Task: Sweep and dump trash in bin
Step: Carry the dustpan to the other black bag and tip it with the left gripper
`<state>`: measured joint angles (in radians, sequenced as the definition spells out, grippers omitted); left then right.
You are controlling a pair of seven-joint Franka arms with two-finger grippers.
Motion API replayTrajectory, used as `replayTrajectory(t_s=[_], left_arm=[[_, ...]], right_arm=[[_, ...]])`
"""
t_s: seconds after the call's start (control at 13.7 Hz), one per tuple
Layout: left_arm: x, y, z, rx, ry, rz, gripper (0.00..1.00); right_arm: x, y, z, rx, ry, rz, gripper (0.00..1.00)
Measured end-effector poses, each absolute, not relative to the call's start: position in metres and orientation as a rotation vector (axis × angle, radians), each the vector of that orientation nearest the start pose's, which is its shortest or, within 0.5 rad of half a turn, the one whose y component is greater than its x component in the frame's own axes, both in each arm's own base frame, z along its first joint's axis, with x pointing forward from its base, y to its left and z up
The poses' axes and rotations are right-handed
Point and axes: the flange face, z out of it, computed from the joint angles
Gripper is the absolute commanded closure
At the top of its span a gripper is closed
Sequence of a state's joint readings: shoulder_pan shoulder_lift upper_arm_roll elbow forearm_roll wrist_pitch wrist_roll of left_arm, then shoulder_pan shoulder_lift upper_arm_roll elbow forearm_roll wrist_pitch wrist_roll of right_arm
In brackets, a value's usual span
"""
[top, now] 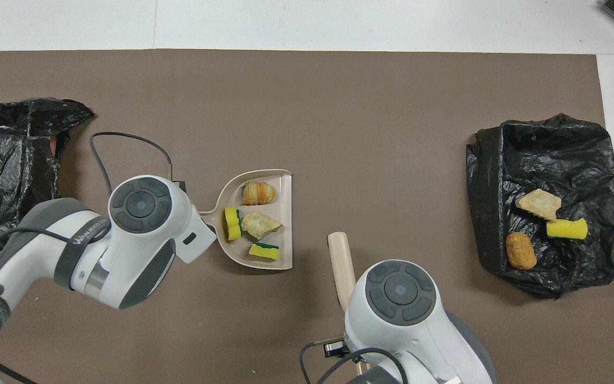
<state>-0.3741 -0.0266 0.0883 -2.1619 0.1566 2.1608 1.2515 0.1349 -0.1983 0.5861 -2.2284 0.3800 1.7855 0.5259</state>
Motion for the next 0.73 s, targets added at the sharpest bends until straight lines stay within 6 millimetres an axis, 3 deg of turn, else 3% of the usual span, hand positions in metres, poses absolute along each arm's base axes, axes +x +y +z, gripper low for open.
replayTrajectory(t_s=[0.22, 0.58, 0.73], left_arm=[[0.518, -0.072, 0.442, -2.128, 2.178, 0.016, 1.00], [0.517, 0.055, 0.468, -2.295, 2.004, -0.025, 1.00], [0.516, 0.104, 0.483, -2.312, 1.966, -0.067, 1.00]], right_arm=[[0.306, 0.374, 0.392, -3.044, 0.010, 0.486, 1.00], [0.302, 0.398, 0.347, -2.988, 0.044, 0.435, 1.00], [0.300, 0.401, 0.339, -2.983, 0.044, 0.458, 1.00]])
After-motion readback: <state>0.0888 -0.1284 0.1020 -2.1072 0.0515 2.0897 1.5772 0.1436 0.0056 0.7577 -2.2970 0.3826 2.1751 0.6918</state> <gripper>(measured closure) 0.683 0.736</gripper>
